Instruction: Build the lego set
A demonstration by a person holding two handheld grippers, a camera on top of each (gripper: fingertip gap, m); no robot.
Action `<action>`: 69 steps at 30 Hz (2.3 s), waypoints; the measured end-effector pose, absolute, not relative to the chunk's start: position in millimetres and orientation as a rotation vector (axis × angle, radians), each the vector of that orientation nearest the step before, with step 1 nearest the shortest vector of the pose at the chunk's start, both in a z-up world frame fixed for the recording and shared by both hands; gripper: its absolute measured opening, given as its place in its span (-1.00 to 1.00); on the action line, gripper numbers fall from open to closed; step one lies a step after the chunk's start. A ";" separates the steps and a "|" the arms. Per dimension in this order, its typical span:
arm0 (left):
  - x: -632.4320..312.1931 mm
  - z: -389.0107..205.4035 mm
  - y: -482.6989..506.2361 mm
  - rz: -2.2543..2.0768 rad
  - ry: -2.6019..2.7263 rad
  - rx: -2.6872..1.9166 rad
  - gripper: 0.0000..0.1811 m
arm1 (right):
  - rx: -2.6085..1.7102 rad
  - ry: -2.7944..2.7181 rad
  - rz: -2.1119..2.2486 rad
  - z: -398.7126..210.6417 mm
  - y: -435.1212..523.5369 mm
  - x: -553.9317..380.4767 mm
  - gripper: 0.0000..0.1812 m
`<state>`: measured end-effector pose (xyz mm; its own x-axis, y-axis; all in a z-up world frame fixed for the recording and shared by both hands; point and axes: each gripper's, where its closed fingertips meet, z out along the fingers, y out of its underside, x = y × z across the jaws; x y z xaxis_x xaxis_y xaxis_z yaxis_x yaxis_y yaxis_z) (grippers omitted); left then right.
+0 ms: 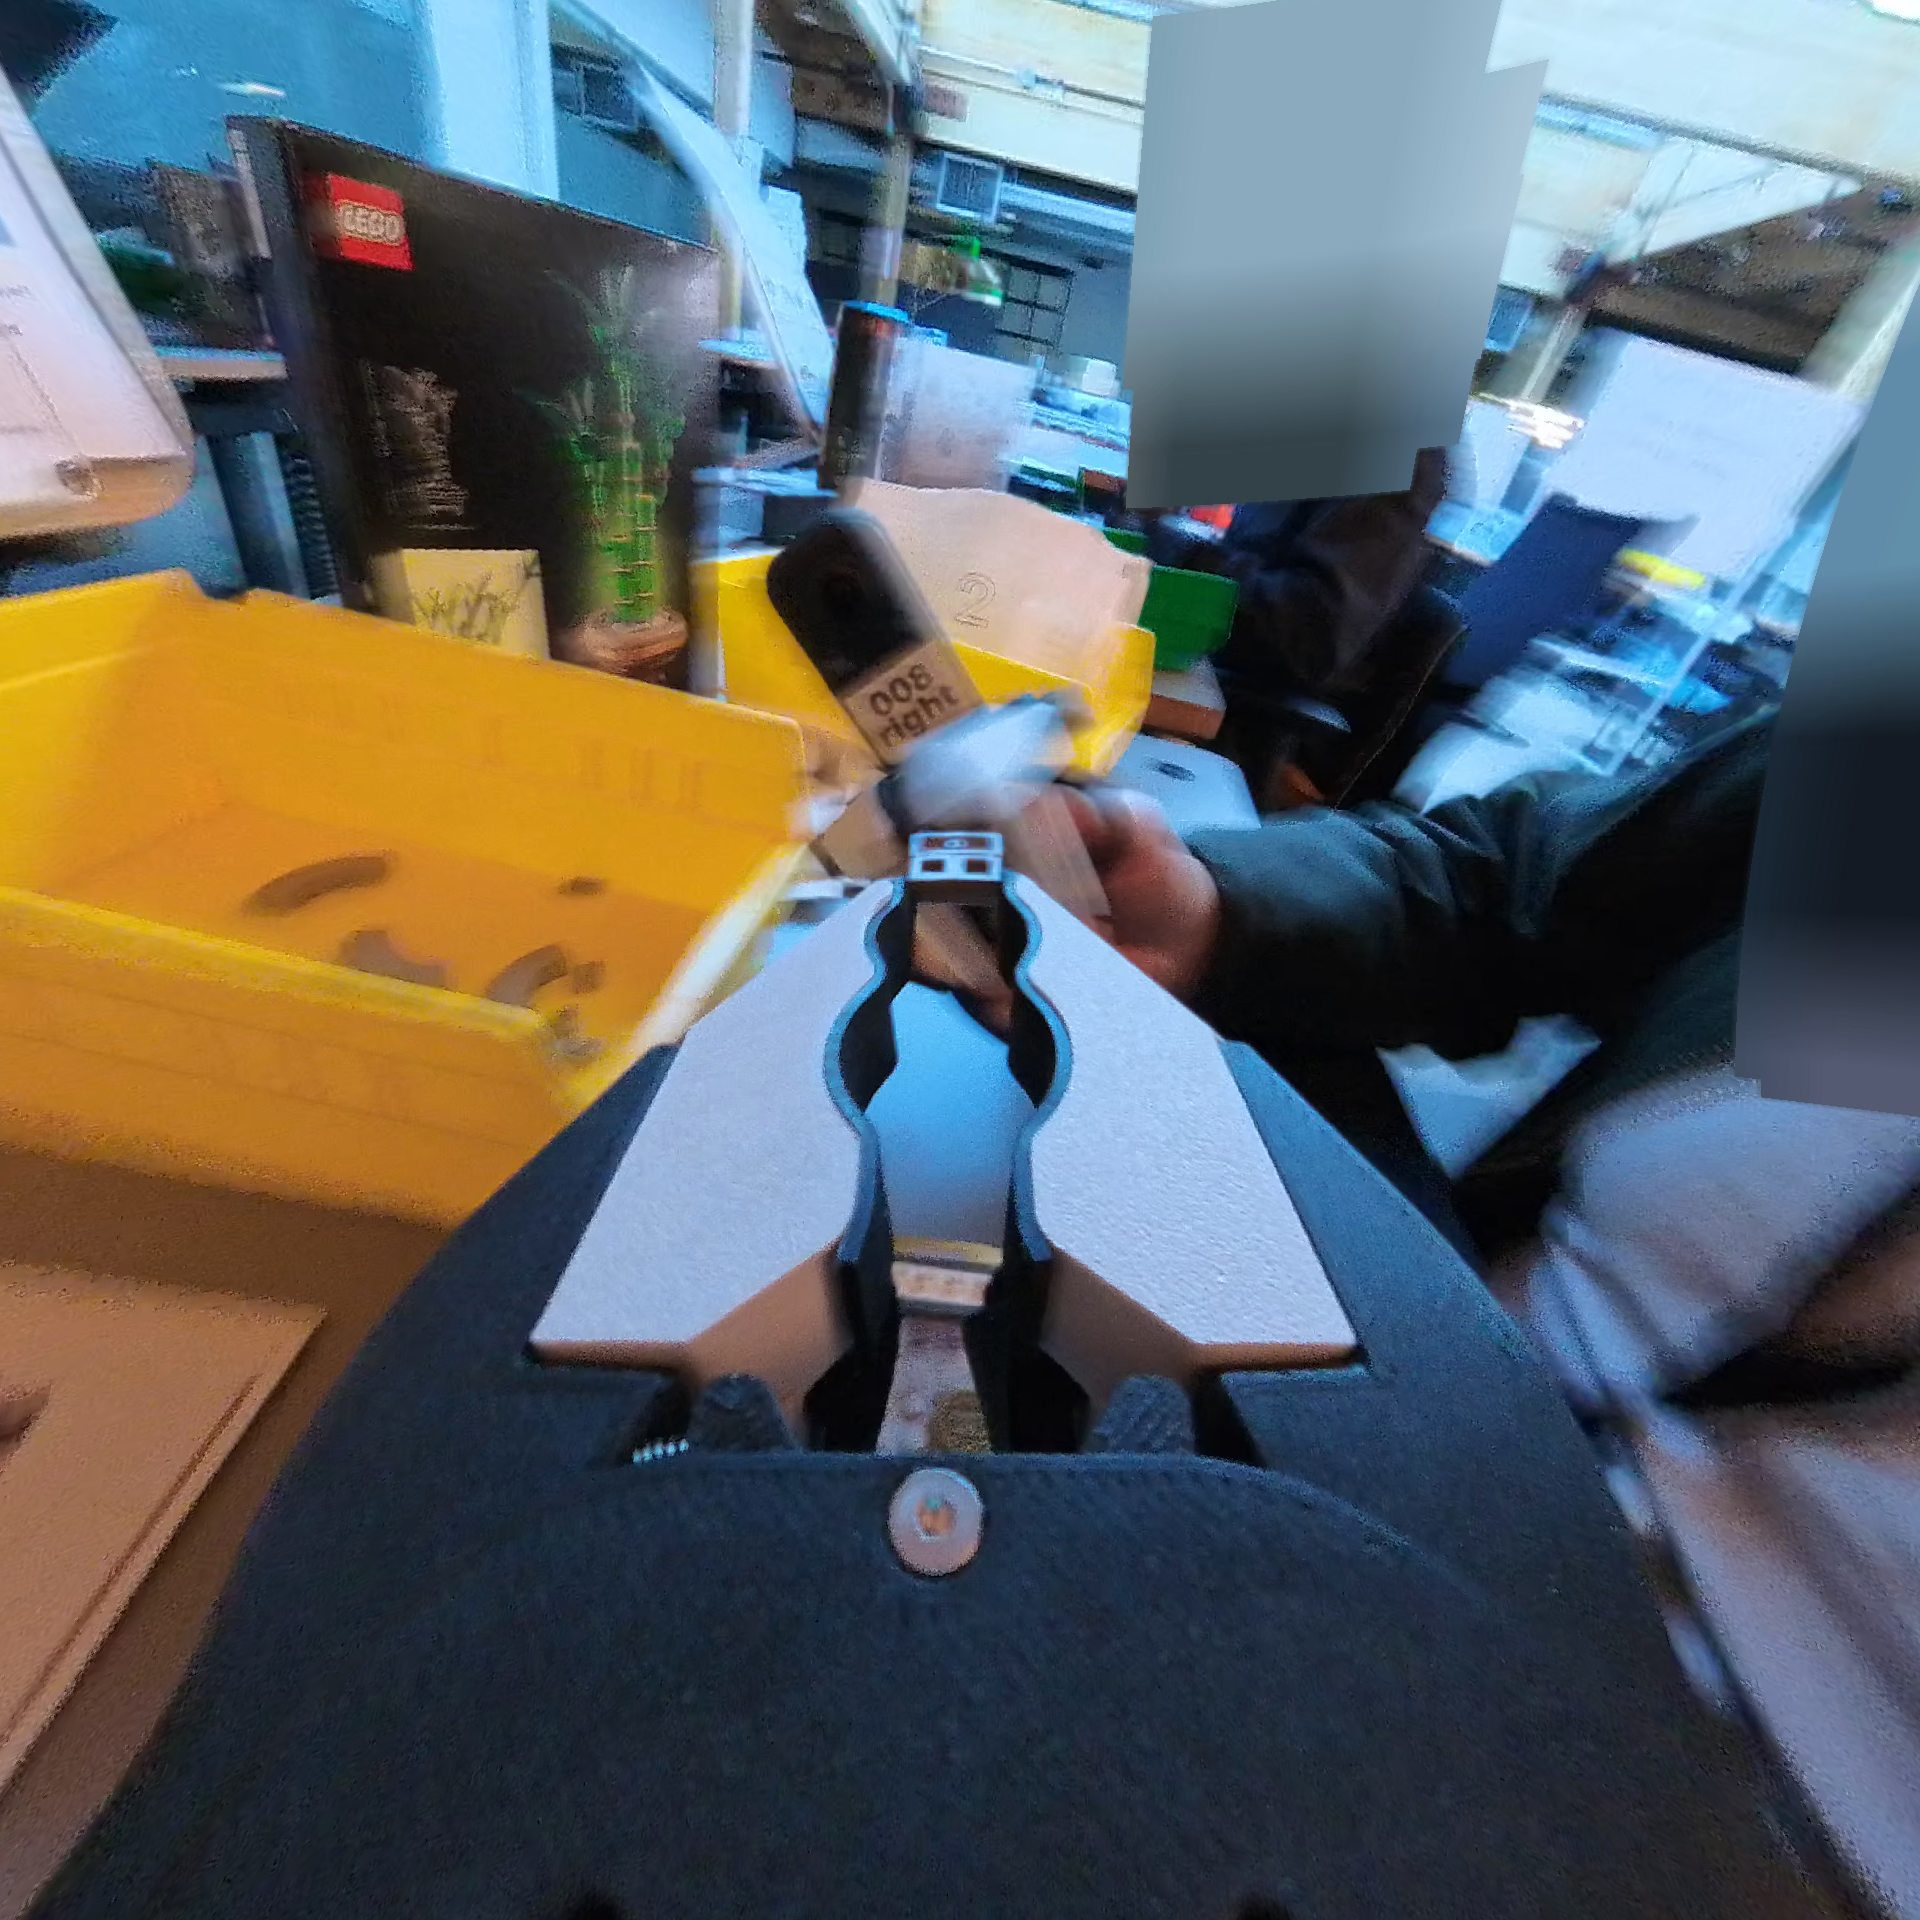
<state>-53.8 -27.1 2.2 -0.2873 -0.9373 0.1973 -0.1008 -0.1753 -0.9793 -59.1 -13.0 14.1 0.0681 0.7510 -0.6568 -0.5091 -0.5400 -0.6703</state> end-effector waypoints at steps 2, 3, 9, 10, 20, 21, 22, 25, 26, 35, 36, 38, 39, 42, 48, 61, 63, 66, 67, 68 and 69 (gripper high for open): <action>-48.4 -18.8 -43.1 -1.476 1.543 -1.264 -0.84 | -1.240 -0.144 1.749 29.8 -9.0 -40.6 -1.00; -44.7 -23.9 -48.3 -1.475 1.559 -1.262 -0.84 | -1.201 -0.136 1.775 35.9 -9.6 -32.8 -1.00; -51.3 -10.8 -30.0 -1.610 1.431 -1.274 -0.84 | -1.447 -0.524 1.137 13.5 -11.7 -38.5 -0.90; -52.5 -9.2 -24.4 -1.613 1.403 -1.279 -0.84 | -1.472 -0.526 1.125 11.8 -10.5 -37.5 -0.75; -50.4 -15.0 -28.1 -1.619 1.433 -1.304 -0.85 | -1.555 -0.615 1.121 -7.7 -14.2 -54.5 -0.75; -50.1 -15.4 -28.0 -1.622 1.432 -1.309 -0.85 | -1.559 -0.618 1.137 -8.3 -15.0 -54.4 -0.78; -50.1 -16.0 -28.1 -1.625 1.434 -1.313 -0.85 | -1.562 -0.620 1.154 -8.6 -15.8 -54.7 -0.80; -50.2 -15.3 -28.7 -1.649 1.429 -1.319 -0.85 | -1.564 -0.639 1.163 -10.0 -17.8 -56.6 -0.83; -50.1 -15.3 -29.0 -1.651 1.430 -1.320 -0.85 | -1.565 -0.644 1.163 -10.3 -18.4 -57.1 -0.83; -49.8 -16.0 -31.6 -1.716 1.424 -1.351 -0.85 | -1.557 -0.662 1.150 -9.2 -20.1 -58.4 -0.85; -49.8 -15.9 -31.9 -1.724 1.422 -1.354 -0.85 | -1.556 -0.661 1.152 -9.0 -20.2 -58.5 -0.85; -49.5 -16.6 -31.7 -1.730 1.420 -1.366 -0.84 | -1.560 -0.658 1.159 -9.5 -20.1 -58.9 -0.84; -49.4 -16.7 -31.7 -1.736 1.416 -1.369 -0.85 | -1.562 -0.657 1.160 -9.9 -20.0 -59.0 -0.84; -49.3 -17.0 -31.4 -1.752 1.411 -1.378 -0.84 | -1.565 -0.655 1.163 -10.3 -19.8 -59.5 -0.83; -49.7 -17.9 -31.2 -1.745 1.418 -1.382 -0.85 | -1.583 -0.647 1.165 -11.6 -18.6 -59.5 -0.85; -50.3 -10.9 -28.9 -1.751 1.367 -1.368 -0.84 | -1.564 -0.535 1.241 -2.1 -15.2 -59.8 -0.86; -49.4 -10.9 -28.2 -1.726 1.364 -1.362 -0.84 | -1.563 -0.510 1.279 -1.9 -14.6 -59.0 -0.87; -49.9 -10.7 -26.3 -1.643 1.383 -1.345 -0.85 | -1.553 -0.448 1.377 -0.5 -13.4 -59.4 -0.86; -49.9 -11.3 -26.0 -1.615 1.390 -1.343 -0.84 | -1.551 -0.436 1.393 -1.1 -12.8 -59.4 -0.86; -49.9 -10.5 -26.5 -1.614 1.388 -1.343 -0.84 | -1.544 -0.433 1.403 -0.4 -13.0 -59.5 -0.86; -49.7 -10.1 -26.6 -1.630 1.380 -1.356 -0.84 | -1.539 -0.434 1.404 0.5 -13.2 -59.4 -0.86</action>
